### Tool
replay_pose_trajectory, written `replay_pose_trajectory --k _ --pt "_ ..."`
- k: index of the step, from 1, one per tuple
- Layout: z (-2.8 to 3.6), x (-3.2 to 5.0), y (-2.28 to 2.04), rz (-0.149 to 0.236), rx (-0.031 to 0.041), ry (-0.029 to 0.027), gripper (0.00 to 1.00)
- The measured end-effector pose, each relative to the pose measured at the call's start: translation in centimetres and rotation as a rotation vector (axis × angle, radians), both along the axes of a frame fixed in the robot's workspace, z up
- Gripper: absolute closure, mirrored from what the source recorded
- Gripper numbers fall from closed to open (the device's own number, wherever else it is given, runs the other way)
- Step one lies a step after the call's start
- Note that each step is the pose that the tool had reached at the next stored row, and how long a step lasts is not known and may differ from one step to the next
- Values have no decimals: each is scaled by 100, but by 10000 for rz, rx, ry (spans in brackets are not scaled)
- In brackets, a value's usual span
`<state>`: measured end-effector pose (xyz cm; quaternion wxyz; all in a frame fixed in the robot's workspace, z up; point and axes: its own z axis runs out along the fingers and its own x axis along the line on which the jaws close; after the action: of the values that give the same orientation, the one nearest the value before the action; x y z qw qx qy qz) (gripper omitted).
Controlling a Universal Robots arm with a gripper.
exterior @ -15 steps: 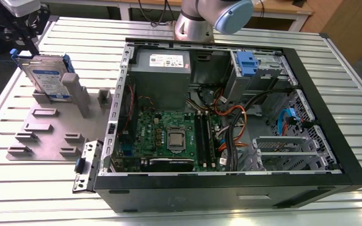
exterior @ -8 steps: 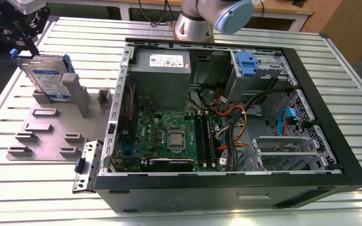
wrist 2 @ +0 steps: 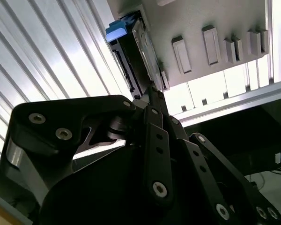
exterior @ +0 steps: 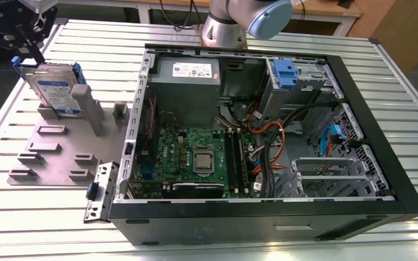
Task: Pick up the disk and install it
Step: 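Pick up the disk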
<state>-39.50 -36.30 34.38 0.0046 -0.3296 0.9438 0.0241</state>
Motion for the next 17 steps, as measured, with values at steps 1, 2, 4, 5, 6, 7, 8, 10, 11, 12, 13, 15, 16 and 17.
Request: replay_pose_trajectory --k 1,2,4,5,6,7,8,10,11,12,13,15,16,17 --pt "-1 0 0 181 0 0 89" --pt "-1 0 0 360 0 0 89" --pt "-2 0 0 720 0 0 89" --pt "-3 0 0 899 0 0 89" --pt "-4 0 0 1080 0 0 89" --pt "-5 0 0 1270 0 0 89" --pt "-6 0 0 1451 0 0 89" --pt "-7 0 0 1809 0 0 89" --pt "-8 0 0 1990 0 -1 89" --pt "-9 0 0 2180 0 0 89" --pt "-9 0 0 2361 0 0 89" --pt "-11 0 0 2721 0 0 89" --pt "-11 0 0 2905 0 0 89" --pt "-12 0 0 3085 0 0 89"
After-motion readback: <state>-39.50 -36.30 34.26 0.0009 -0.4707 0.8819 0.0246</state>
